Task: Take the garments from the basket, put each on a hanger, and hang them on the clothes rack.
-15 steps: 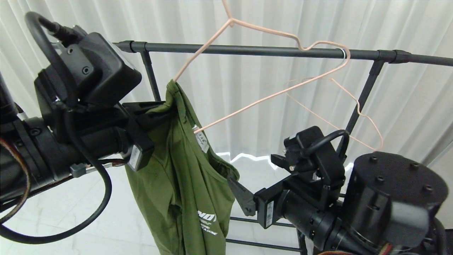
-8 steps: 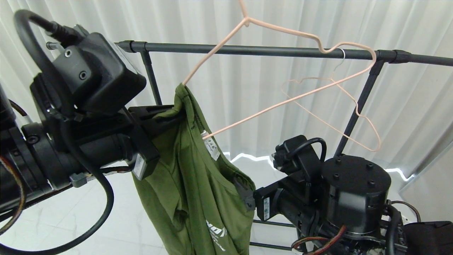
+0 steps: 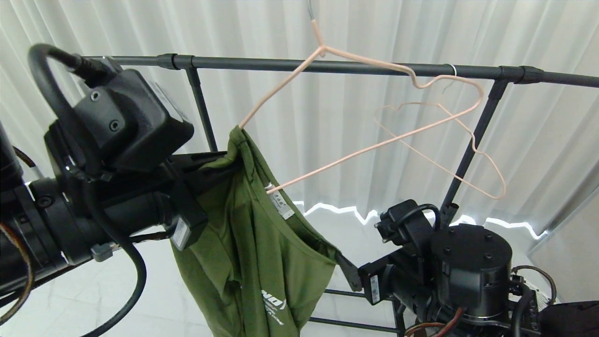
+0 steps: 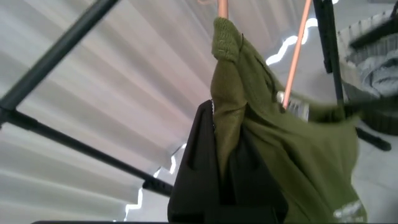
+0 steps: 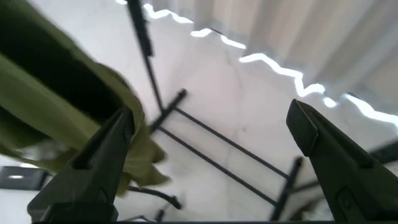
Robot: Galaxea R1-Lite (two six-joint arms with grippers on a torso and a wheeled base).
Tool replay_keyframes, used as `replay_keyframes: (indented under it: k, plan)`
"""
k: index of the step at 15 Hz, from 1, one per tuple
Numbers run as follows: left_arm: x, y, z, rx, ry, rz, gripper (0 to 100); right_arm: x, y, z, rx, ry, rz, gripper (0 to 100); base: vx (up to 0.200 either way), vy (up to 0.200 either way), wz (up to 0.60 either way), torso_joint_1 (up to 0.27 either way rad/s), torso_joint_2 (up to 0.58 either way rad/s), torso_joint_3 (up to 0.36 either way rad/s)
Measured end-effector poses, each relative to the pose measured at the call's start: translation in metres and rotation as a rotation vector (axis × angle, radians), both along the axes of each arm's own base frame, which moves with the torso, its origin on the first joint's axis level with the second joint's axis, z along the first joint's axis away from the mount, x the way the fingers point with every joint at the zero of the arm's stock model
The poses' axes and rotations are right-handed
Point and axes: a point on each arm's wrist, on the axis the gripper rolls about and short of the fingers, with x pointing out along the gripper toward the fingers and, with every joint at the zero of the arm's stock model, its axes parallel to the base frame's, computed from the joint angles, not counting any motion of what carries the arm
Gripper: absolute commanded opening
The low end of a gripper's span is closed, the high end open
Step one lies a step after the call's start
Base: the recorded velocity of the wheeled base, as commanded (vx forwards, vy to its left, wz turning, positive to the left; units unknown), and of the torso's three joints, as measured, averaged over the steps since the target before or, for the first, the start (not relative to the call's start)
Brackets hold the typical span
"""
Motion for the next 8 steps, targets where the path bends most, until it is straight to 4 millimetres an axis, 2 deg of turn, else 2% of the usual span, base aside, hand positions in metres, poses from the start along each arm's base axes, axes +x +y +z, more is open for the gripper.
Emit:
replay_keyframes:
  k: [4,5,8]
  plan:
    - [-0.005,0.015,-0.019,0.045,0.029,0.046,0,0.019,-0.038,0.002,-0.052,-0.022,-0.132,100,0.000,0.000,0.00,0.000,0.00,0.000]
    - [-0.006,0.019,-0.024,0.064,0.035,0.056,0,0.026,-0.052,0.006,-0.058,-0.037,-0.184,100,0.000,0.000,0.00,0.000,0.00,0.000]
    - [-0.012,0.026,-0.043,0.114,0.072,0.067,0,0.038,-0.077,0.016,-0.060,-0.072,-0.274,100,0.000,0.000,0.00,0.000,0.00,0.000]
